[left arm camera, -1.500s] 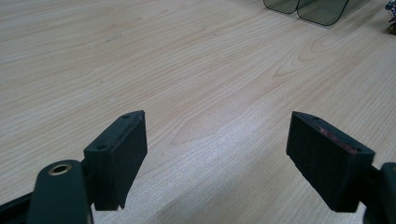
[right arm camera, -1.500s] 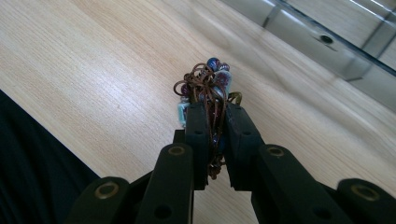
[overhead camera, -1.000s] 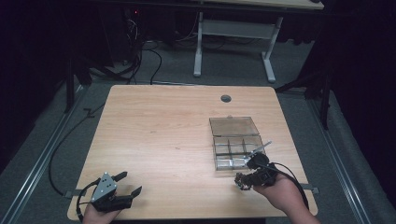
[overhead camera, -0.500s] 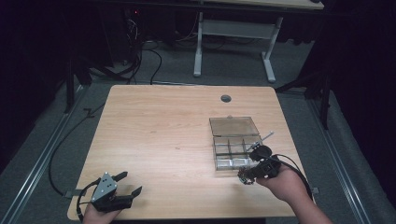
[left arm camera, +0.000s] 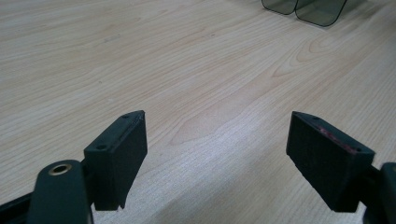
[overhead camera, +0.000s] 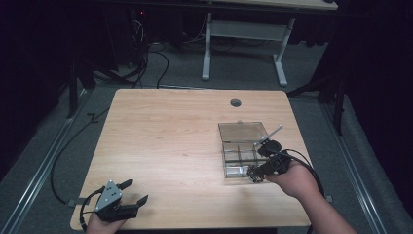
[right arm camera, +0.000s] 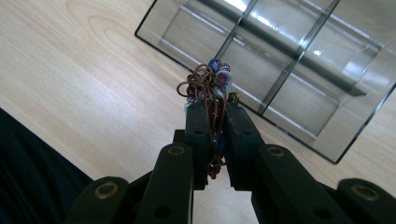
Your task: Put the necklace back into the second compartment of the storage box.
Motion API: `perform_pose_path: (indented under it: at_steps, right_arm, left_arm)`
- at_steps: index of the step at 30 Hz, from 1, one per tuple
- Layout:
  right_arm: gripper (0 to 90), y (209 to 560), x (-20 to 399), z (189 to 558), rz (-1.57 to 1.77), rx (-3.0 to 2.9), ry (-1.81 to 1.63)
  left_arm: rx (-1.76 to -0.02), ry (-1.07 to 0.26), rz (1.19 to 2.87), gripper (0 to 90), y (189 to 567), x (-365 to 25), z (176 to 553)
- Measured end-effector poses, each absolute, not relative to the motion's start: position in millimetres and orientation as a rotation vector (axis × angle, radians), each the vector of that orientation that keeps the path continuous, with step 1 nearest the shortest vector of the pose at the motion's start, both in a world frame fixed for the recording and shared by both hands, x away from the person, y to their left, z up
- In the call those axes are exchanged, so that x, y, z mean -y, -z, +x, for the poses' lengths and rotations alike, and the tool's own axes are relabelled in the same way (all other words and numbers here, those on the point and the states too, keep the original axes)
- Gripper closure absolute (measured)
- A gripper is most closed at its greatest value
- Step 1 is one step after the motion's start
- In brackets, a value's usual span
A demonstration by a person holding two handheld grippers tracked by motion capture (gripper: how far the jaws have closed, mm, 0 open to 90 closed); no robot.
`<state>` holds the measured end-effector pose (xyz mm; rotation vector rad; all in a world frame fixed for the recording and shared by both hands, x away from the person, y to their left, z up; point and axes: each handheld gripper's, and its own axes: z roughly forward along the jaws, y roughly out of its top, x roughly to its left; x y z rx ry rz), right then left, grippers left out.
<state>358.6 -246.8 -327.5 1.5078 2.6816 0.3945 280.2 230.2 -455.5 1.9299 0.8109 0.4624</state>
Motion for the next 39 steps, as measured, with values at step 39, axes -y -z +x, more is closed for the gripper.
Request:
perform_pose_path:
  at_steps: [39]
  right_arm:
    - [81.6,353.1,240.1,442.8,1.584,-2.610,-0.343]
  left_arm:
    - [-0.798,-0.459,1.927,21.0,455.6,-229.1,279.2]
